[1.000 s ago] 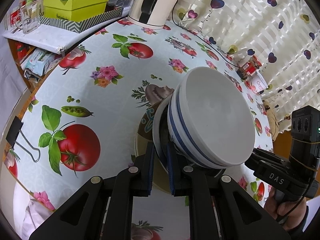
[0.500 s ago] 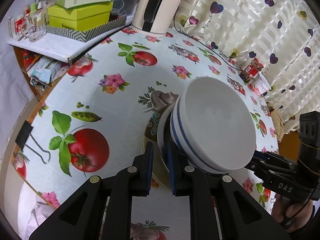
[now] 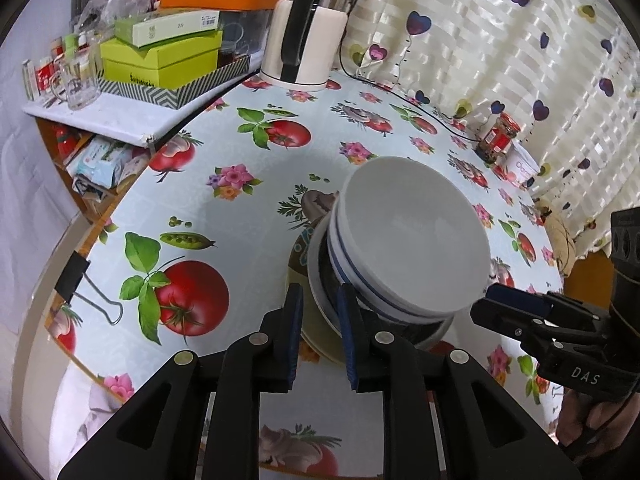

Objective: Organize plates and bowls
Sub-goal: 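Lower the bowl stack onto the beige plate stack with both grippers, then open both grippers and pull them back from the stack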

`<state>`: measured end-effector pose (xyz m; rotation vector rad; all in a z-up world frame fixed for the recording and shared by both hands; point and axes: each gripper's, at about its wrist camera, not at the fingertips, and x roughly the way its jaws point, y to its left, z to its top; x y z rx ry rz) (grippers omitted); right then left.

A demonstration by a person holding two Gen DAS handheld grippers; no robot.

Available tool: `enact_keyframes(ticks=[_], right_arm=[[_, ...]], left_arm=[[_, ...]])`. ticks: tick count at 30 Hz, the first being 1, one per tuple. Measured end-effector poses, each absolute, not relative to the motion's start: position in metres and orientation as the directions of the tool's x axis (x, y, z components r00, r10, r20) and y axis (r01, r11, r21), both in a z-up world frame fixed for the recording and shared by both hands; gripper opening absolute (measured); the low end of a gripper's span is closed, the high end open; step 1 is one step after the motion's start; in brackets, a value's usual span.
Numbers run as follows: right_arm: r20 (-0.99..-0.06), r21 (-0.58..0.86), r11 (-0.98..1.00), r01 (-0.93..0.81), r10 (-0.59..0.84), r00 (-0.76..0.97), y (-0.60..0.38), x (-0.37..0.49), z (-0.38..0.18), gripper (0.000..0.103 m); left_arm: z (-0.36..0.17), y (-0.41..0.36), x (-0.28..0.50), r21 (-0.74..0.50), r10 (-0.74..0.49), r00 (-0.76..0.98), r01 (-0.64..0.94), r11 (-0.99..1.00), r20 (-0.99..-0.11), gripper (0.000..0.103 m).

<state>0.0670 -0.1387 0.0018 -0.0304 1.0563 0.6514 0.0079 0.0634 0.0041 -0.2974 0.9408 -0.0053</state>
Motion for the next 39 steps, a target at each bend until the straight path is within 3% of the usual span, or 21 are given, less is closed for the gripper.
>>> enact_keyframes(ticks=[19,39], right_arm=[[-0.807,0.176,0.806,-0.565,0.447,0.386,-0.142,0.032,0.014,0.055],[-0.808,0.128,0.794,-0.594,0.431,0.402,-0.137,0.016,0.014,0.059]], left_arm=[[0.011,0.034,-0.010,-0.154,-0.064,0.592,-0.103,0.983,-0.803,0.019],[0.011,0.032,-0.018,-0.103,0.000,0.603,-0.136,0.985,-0.798,0.019]])
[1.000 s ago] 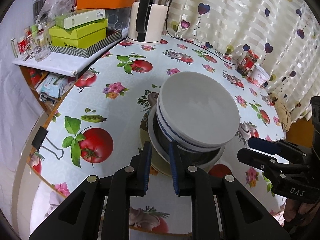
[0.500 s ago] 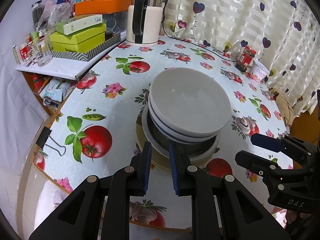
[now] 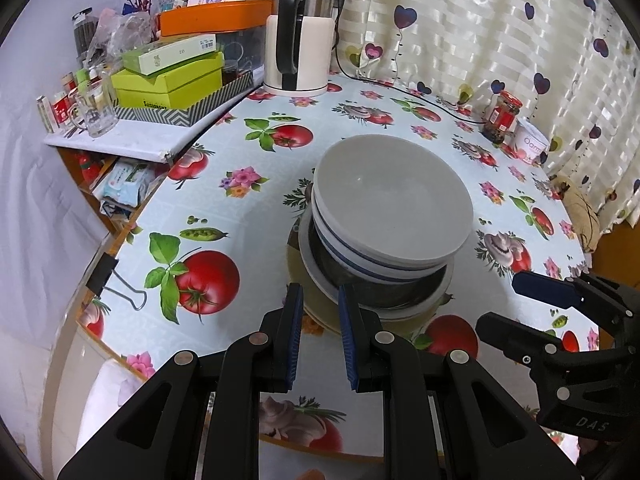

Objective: Organize plates and bowls
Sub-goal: 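Open both grippers and pull them back from the stack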

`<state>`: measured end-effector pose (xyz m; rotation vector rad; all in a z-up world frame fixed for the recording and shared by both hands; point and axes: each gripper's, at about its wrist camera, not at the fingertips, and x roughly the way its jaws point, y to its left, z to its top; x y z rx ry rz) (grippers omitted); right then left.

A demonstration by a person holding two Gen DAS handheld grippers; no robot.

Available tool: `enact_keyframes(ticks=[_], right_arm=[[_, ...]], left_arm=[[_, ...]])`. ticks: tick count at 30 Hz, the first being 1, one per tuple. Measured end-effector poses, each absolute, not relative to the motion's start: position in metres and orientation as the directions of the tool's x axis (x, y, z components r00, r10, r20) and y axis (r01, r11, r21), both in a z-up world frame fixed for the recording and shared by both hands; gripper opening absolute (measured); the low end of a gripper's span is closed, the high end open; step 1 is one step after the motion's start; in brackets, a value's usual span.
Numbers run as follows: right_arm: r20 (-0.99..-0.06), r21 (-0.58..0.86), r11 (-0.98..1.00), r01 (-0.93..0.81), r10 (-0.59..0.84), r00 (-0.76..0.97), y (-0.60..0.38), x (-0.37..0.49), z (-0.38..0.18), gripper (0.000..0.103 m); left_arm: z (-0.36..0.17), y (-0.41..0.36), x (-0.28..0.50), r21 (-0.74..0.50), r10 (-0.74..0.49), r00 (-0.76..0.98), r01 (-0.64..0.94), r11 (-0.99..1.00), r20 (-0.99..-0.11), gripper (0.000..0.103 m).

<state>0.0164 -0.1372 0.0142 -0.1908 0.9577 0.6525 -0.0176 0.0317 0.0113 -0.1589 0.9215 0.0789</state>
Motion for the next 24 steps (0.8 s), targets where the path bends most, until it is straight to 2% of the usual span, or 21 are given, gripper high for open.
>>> enact_keyframes(ticks=[24], right_arm=[[-0.812,0.108,0.781,-0.615,0.427,0.398,-0.1279,0.0149,0.0109,0.063]], left_arm=[[0.0048,0.0329,-0.0169,-0.101,0.003,0.590,-0.144,0.984,-0.808,0.019]])
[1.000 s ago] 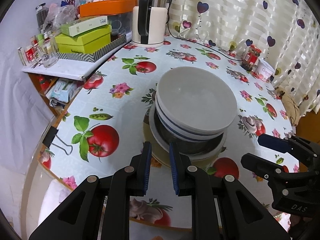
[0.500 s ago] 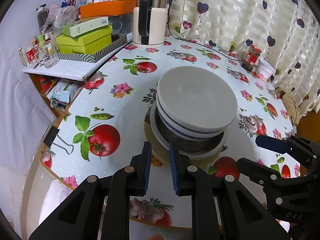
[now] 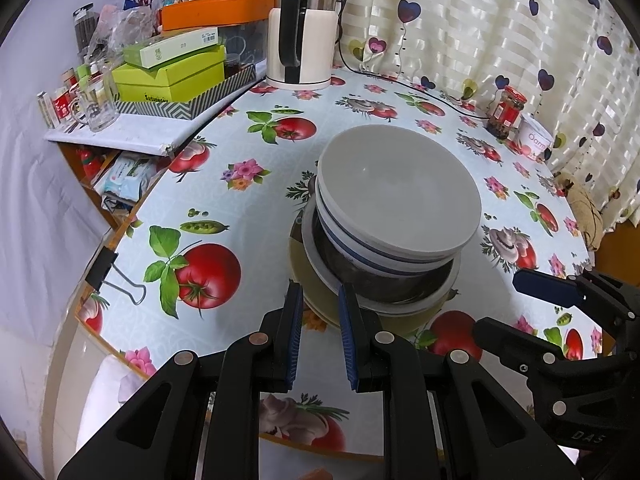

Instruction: Organize plates and bowls

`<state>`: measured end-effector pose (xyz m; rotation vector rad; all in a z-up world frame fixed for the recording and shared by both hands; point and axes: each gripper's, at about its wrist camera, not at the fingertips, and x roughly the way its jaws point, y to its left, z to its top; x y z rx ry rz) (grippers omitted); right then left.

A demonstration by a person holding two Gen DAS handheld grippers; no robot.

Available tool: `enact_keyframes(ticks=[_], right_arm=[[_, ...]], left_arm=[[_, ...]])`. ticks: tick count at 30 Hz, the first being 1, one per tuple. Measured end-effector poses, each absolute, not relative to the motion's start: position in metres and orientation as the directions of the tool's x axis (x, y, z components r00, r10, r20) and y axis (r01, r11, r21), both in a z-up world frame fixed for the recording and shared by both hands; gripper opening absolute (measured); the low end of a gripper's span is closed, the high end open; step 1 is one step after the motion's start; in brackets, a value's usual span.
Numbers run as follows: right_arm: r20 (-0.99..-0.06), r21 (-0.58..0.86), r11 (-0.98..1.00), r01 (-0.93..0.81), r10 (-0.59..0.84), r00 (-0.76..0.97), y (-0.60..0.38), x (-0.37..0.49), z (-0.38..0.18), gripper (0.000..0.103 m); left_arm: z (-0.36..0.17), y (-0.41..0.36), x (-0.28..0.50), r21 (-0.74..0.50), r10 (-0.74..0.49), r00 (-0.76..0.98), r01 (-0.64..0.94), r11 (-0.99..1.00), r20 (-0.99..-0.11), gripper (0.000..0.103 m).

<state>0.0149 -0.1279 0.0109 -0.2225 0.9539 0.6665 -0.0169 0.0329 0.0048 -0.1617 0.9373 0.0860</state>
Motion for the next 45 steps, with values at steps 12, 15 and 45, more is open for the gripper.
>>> enact_keyframes(ticks=[12,15,45], right_arm=[[-0.812,0.108,0.780,-0.616,0.427,0.398,-0.1279,0.0147,0.0106,0.065],[-0.812,0.108,0.780,-0.616,0.426,0.398,-0.1273,0.0140,0.0099,0.065],[-0.813,0.109,0.780,-0.617,0.427,0.396,-0.1230,0.0116,0.0073,0.067]], left_arm=[[0.0037,0.0329,-0.0170,-0.100,0.004,0.589,-0.145,0.984,-0.808,0.019],[0.0036,0.0328,-0.0171,-0.098,0.006,0.588,-0.145,0.985,-0.809,0.019],[0.0024,0.0326,-0.0178,-0.096,0.008,0.586,-0.146,0.985,-0.810,0.019]])
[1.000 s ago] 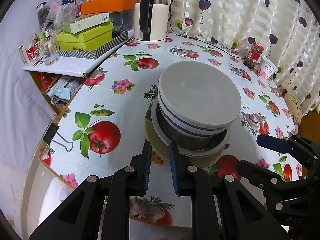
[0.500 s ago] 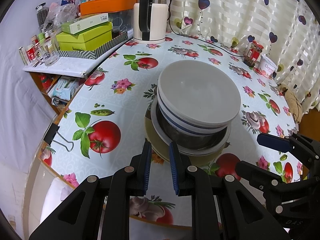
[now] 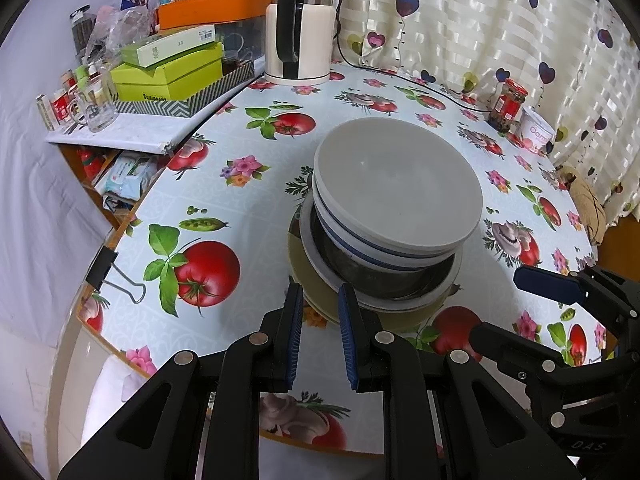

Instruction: Organize plates and bowls

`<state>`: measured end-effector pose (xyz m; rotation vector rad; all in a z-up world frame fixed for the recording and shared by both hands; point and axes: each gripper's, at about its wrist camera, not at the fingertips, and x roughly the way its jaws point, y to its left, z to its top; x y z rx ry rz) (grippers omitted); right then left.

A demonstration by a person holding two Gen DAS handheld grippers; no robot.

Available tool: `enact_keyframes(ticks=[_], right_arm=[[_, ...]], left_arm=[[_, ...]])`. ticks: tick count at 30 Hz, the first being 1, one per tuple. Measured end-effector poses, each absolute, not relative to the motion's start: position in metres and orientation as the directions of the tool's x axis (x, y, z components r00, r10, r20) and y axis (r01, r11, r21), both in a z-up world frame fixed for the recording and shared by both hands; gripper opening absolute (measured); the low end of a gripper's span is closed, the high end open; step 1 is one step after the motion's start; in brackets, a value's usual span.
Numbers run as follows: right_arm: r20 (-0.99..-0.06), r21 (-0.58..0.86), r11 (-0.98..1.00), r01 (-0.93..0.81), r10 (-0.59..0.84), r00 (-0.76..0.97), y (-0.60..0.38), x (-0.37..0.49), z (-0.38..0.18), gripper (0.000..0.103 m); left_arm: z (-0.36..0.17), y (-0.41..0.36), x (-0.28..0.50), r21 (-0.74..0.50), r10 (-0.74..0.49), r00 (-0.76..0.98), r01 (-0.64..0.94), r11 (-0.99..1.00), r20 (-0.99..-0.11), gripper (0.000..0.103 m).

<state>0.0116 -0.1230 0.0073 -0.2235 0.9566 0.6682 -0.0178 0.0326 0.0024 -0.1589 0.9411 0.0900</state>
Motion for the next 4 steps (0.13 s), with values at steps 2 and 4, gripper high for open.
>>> enact_keyframes(ticks=[2,4], right_arm=[[-0.813,0.110,0.780,-0.616,0.427,0.395,-0.1234,0.0120,0.0074,0.068],[-0.813,0.110,0.780,-0.616,0.427,0.395,-0.1230,0.0116,0.0072,0.068]], left_arm=[[0.0010,0.0325,-0.0181,-0.095,0.009,0.585,-0.147,0.984,-0.811,0.019],[0.0016,0.0312,-0.0172,-0.094,0.010,0.585,-0.147,0.985,-0.811,0.019]])
